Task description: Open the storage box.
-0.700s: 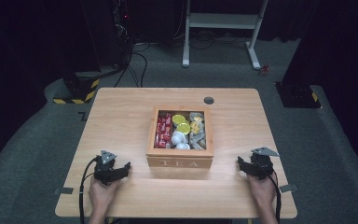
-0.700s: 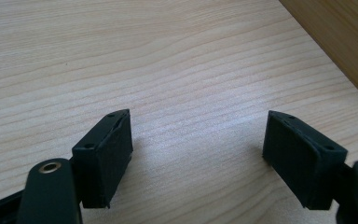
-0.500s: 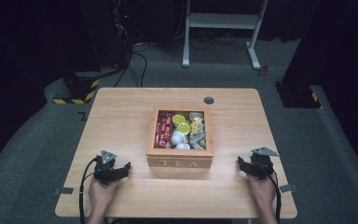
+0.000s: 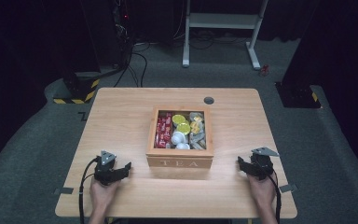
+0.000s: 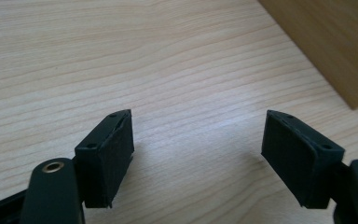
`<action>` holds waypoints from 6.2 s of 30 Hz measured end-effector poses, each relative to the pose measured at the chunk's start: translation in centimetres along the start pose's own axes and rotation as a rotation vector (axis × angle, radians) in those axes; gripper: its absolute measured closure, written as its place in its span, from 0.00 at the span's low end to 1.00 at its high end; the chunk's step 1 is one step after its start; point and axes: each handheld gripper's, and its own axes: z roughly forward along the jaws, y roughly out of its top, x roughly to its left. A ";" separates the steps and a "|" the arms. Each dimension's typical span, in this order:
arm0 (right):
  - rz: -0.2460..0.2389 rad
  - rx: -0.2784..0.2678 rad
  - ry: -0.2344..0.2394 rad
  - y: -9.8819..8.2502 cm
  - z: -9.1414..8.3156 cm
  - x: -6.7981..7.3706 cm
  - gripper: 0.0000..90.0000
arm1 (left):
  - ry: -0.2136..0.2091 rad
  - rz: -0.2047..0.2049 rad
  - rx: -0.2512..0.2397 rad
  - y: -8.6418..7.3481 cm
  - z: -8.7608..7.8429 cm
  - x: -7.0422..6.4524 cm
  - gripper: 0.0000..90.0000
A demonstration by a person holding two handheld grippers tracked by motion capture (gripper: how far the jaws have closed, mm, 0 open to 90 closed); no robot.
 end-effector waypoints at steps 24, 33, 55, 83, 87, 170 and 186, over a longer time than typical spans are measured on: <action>0.000 0.000 0.000 0.0 0.0 0.0 0.37 | -0.150 0.045 -0.013 0.3 -0.6 -2.3 0.31; 0.000 0.000 0.000 0.0 0.0 0.0 0.37 | -0.182 0.073 -0.022 0.7 -0.8 -3.1 0.31; 0.000 0.000 0.000 0.0 0.0 0.0 0.37 | -0.241 0.121 -0.037 1.8 0.0 -5.6 0.33; 0.000 0.000 0.000 0.0 0.0 0.0 0.37 | -0.264 0.152 -0.060 3.5 0.9 -7.6 0.39; 0.000 0.000 0.000 0.0 0.0 0.0 0.37 | -0.261 0.141 -0.068 3.6 0.9 -7.6 0.41; 0.000 0.000 0.000 0.0 0.0 0.0 0.37 | -0.272 0.138 -0.139 6.6 -1.4 -7.1 0.55; 0.000 0.000 0.000 0.0 0.0 0.0 0.37 | -0.281 0.122 -0.154 7.6 -2.0 -6.8 0.57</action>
